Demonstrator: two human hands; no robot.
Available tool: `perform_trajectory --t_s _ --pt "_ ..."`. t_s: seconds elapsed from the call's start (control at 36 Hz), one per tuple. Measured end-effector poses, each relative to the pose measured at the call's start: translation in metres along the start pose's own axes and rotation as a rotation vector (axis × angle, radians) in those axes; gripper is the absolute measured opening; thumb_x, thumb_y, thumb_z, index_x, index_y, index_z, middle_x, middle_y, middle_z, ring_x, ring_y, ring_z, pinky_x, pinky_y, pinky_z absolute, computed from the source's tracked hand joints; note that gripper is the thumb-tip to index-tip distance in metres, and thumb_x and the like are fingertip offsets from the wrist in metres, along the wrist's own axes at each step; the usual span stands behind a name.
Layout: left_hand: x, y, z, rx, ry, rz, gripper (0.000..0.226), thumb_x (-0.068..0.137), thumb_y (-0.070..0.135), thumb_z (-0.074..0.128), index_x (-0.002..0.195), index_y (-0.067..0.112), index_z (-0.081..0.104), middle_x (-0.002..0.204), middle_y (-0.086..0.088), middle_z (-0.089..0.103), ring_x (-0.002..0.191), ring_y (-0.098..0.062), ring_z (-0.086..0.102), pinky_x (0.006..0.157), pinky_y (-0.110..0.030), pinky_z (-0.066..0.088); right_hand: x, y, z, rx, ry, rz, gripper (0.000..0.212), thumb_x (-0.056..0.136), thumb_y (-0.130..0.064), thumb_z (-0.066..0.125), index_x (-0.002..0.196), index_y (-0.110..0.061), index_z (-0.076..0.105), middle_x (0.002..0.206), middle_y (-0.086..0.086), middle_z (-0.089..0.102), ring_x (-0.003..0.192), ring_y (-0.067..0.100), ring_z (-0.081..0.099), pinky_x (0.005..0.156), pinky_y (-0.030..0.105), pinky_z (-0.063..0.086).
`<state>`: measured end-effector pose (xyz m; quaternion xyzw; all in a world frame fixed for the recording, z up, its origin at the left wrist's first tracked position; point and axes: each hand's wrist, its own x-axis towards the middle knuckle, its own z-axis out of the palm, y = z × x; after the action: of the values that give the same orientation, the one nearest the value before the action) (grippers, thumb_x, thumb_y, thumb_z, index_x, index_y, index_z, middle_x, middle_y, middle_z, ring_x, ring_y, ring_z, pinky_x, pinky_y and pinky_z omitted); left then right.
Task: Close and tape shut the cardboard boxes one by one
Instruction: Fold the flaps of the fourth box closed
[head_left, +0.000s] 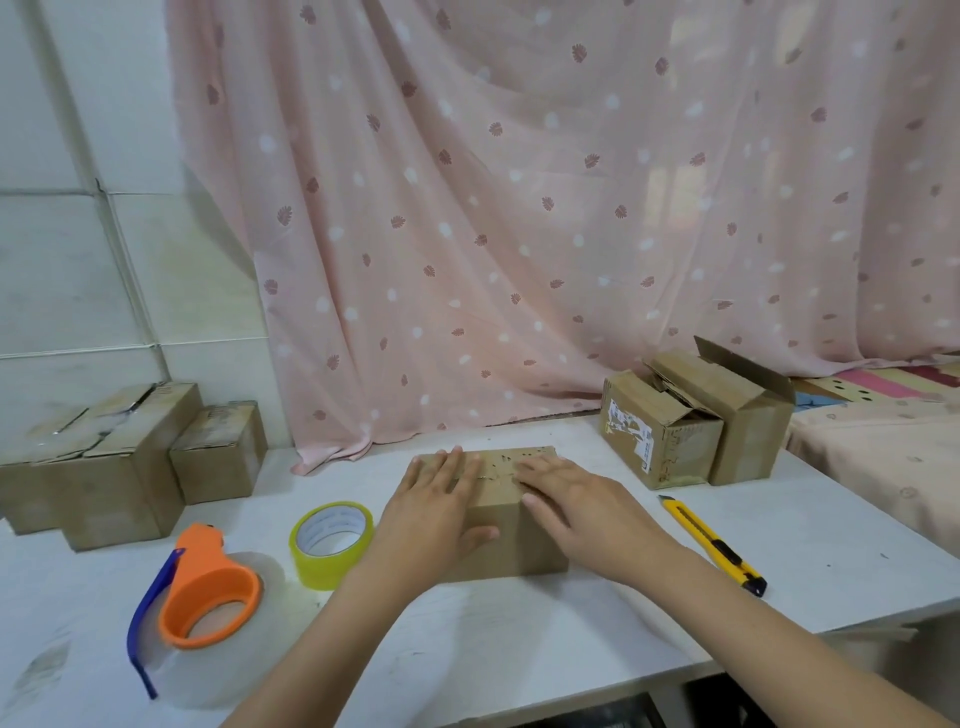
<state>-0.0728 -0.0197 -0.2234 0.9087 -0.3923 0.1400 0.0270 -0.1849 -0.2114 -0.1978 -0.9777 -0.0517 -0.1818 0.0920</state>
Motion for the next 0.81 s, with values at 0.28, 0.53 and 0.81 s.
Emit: perform_trajectory --t_s 0.28,0.53,0.81 --pt "-0.006 -0.006 -0.009 0.002 -0.042 0.081 0.095 0.078 0.076 0.023 0.146 0.015 0.048 0.153 -0.009 0.043 0.139 -0.024 0.046 0.115 -0.043 0.031 0.010 -0.004 0.014 -0.115 -0.086 -0.176 0.060 0.104 -0.052 0.028 0.157 -0.025 0.030 0.163 -0.003 0.027 0.152 0.014 0.019 0.123 0.024 0.001" --pt "-0.007 -0.009 -0.005 0.050 -0.077 0.101 0.082 0.080 0.072 0.034 0.130 0.014 0.064 0.134 -0.008 0.064 0.120 -0.022 0.064 0.099 -0.042 0.050 0.000 0.010 0.021 0.035 -0.013 -0.170 0.055 0.102 -0.054 0.032 0.150 -0.031 0.045 0.158 -0.007 0.036 0.149 0.006 0.024 0.120 0.014 0.005" --pt "-0.004 -0.008 -0.006 -0.054 -0.018 0.106 0.108 0.068 0.080 0.008 0.159 0.022 0.016 0.166 -0.003 0.010 0.153 -0.020 0.011 0.117 -0.028 -0.009 0.001 0.014 0.023 0.107 0.014 -0.120 0.062 0.095 -0.069 0.030 0.141 -0.035 0.056 0.153 -0.011 0.044 0.145 0.003 0.032 0.120 0.021 0.020"
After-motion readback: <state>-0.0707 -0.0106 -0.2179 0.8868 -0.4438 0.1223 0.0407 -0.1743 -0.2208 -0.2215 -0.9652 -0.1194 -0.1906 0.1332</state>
